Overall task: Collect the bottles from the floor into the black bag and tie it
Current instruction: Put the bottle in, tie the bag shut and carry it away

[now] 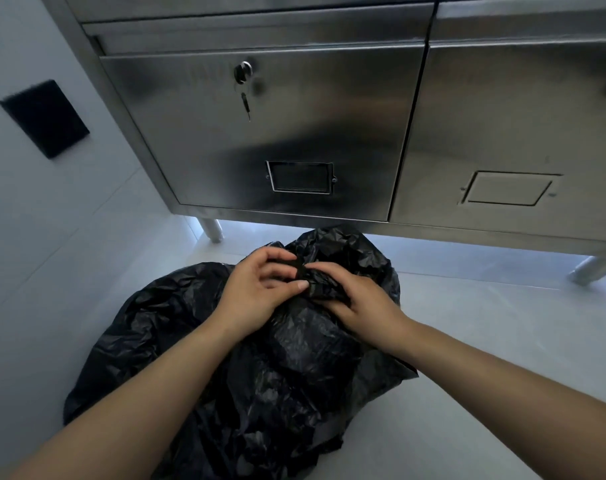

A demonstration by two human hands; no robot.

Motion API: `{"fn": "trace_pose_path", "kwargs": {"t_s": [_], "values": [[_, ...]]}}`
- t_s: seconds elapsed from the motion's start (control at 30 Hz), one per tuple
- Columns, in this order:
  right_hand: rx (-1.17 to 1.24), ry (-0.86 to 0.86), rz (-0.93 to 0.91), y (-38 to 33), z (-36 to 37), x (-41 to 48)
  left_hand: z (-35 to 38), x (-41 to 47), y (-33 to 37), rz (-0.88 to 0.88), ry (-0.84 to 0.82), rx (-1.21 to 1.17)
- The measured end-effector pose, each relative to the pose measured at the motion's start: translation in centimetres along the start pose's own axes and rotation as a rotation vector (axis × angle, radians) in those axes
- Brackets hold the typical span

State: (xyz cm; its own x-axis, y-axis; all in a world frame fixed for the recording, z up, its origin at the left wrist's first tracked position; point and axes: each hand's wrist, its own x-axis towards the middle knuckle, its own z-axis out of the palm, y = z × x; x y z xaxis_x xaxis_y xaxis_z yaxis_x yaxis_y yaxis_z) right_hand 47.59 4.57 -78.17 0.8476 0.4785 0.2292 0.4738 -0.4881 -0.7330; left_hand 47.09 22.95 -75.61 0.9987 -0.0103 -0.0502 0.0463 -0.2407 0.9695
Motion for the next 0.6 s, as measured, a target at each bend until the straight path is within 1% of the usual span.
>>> {"fn": "trace_pose_path", "kwargs": {"t_s": [0.1,0.2,0.3,0.4,0.53,0.6], "values": [[0.047,-0.04,-0.01,-2.4,-1.6,0.9,-1.6,-0.4,2.4,-0.074,-0.055,0.008],[0.11,-0.078,0.028,-7.0,-4.2,2.0,-3.8,-1.9,6.6,-0.148,-0.039,-0.045],[0.206,-0.143,0.155,-13.0,-7.6,2.6,-5.9,-4.6,12.1,-0.22,0.002,-0.102],[0.357,-0.155,0.312,-19.6,-11.7,3.6,-7.9,-6.8,18.6,-0.265,0.019,-0.155],[0.45,-0.167,0.398,-28.6,-17.1,4.5,-10.7,-9.0,27.5,-0.27,-0.007,-0.141],[0.469,-0.136,0.44,-32.8,-19.9,4.7,-12.1,-9.9,32.2,-0.273,-0.025,-0.132]]}}
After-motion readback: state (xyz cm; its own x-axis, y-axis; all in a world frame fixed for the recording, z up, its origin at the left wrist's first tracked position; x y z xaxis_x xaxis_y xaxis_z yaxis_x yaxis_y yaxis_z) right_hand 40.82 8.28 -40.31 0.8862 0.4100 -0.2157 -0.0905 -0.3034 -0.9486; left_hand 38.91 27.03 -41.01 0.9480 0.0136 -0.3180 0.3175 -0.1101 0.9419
